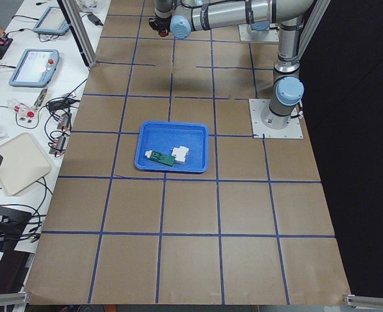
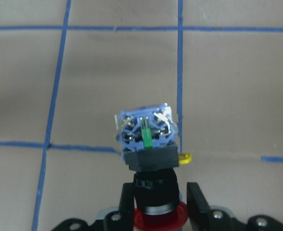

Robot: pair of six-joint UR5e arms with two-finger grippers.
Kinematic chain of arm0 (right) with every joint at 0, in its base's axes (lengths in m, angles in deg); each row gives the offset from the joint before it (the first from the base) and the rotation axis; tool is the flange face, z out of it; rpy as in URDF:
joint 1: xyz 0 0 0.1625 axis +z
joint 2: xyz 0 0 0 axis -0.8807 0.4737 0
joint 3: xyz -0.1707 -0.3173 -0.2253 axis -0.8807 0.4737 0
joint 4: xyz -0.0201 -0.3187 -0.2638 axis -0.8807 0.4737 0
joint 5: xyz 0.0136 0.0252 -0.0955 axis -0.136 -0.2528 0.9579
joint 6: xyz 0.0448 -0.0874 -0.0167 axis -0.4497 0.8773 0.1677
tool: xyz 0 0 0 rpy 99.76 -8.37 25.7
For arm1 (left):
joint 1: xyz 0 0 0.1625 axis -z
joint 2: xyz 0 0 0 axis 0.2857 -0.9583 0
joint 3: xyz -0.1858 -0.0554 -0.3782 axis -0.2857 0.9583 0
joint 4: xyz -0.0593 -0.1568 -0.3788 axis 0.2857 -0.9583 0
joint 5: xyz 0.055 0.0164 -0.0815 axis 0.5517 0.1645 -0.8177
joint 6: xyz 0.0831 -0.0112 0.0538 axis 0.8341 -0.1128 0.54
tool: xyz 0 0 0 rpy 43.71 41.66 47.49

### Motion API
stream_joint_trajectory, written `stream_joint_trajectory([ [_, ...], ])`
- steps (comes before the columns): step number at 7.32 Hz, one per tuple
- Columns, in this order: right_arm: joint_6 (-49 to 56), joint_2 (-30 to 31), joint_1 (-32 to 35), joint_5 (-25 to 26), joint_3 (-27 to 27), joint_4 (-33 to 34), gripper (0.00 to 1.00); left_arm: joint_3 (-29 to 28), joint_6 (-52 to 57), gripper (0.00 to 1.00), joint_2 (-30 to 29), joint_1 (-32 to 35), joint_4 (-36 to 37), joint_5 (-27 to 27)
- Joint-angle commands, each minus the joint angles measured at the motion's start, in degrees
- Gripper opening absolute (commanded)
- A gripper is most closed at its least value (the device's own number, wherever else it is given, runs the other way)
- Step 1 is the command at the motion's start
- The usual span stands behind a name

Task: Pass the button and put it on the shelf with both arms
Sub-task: 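Carry the push-button toward the right gripper while the right gripper rotates to meet it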

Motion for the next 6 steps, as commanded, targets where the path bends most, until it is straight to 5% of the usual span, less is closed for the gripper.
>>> stream_joint_trajectory([
  [1, -0.6, -1.7, -1.0, -7.0, 0.1, 0.3, 1.0, -0.1, -5.5, 0.0, -1.6, 4.4, 7.9, -3.9],
  [3, -0.9, -3.2, -3.0, -11.5, -0.1, 1.7, 1.0, -1.2, -8.8, 0.0, -1.7, 6.6, 10.0, -4.3],
  [6, -3.0, -4.3, -3.0, -11.4, -0.4, 4.2, 1.0, -1.2, -9.5, 0.0, -1.8, 7.4, 11.3, -6.1],
])
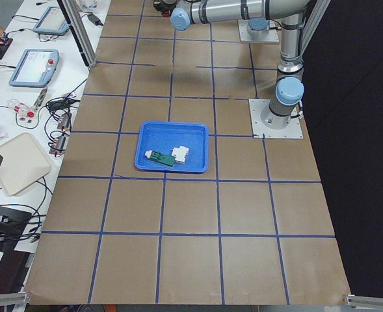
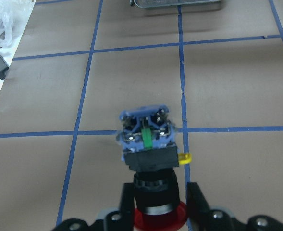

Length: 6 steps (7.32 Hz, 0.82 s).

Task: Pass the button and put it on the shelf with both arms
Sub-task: 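Carry the push-button toward the right gripper while the right gripper rotates to meet it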

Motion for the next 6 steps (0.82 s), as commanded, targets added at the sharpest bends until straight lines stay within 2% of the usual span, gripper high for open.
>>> stream_joint_trajectory([
  [1, -4.8, -0.8, 0.0, -0.4, 0.1, 0.7, 1.0, 0.0, -0.1, 0.0, -0.1, 0.3, 0.3, -1.5],
  [2, -5.7, -1.4, 0.1, -0.5, 0.1, 3.2, 1.0, 0.0, 0.3, 0.0, 0.0, 0.3, 1.0, -1.6],
  [6, -5.7, -2.8, 1.1, -2.4, 0.1, 4.4, 1.0, -2.3, -0.4, 0.0, -1.2, 2.7, 2.3, -1.2],
])
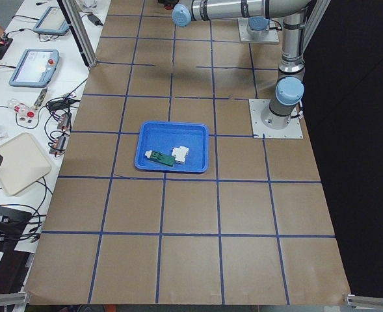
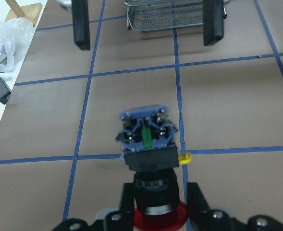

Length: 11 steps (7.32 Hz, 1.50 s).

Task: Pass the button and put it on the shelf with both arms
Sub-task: 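Close the right gripper on the push-button's switch body beside the left gripper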

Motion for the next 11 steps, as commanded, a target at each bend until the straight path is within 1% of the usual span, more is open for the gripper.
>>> stream_joint_trajectory([
  [1, -1.4, -0.2, 2.4, -0.6, 0.1, 1.8, 1.0, -2.5, -0.3, 0.0, -0.8, 0.7, -0.2, 0.2],
  [2, -4.2, -0.6, 2.7, -0.3, -0.1, 4.9, 1.0, -2.6, -0.4, 0.0, -0.9, 0.8, -0.2, 0.3],
  [3, -4.4, -1.1, 2.7, -0.4, -0.1, 5.2, 1.0, -2.7, -0.5, 0.0, -0.9, 1.2, 0.0, 0.3],
  [6, -4.4, -0.6, 2.7, -0.3, -0.1, 4.7, 1.0, -2.4, -1.2, 0.0, -0.1, 1.9, 0.0, 0.6],
  [11, -4.5, 0.1, 2.7, 0.0, -0.1, 2.3, 1.0, -2.7, -1.7, 0.0, -0.9, 1.8, 0.2, 0.2],
])
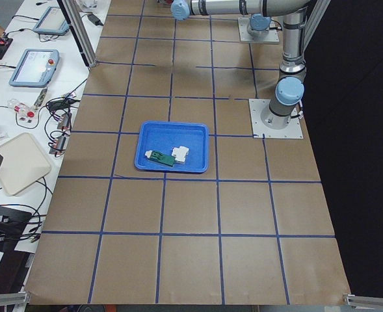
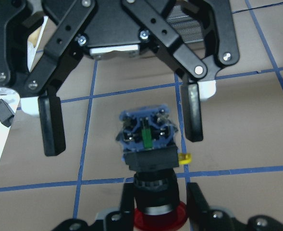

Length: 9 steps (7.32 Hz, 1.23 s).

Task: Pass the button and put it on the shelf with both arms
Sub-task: 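Close the right gripper on the push-button's switch body beside the left gripper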

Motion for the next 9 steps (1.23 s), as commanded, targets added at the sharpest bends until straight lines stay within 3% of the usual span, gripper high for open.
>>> stream_joint_trajectory([
  [1, 0.0, 0.1, 0.1, 0.0, 0.0, -0.5, 0.99, -0.1, -0.2, 0.0, 0.0, 0.0, 0.0, -0.1],
  [4, -0.1, 0.1, 0.1, 0.4, -0.1, -0.6, 0.78, 0.4, -0.1, 0.0, 0.0, 0.0, 0.1, -0.1],
  [6, -0.1, 0.0, 0.0, 0.3, -1.1, -1.0, 0.77, 0.0, -0.2, 0.0, 0.0, 0.0, 0.0, -0.1],
  [7, -0.1, 0.1, 0.0, 0.4, -1.4, -1.0, 0.73, 0.4, -0.1, 0.0, 0.0, 0.0, 0.1, 0.1],
  [8, -0.1, 0.2, -0.1, 0.3, -1.3, -1.0, 0.59, 0.3, -0.1, 0.0, -0.1, 0.0, 0.2, 0.1],
  [9, -0.1, 0.2, -0.1, 0.0, -1.0, -1.0, 0.55, 0.2, -0.2, 0.0, 0.0, 0.0, 0.2, 0.1],
])
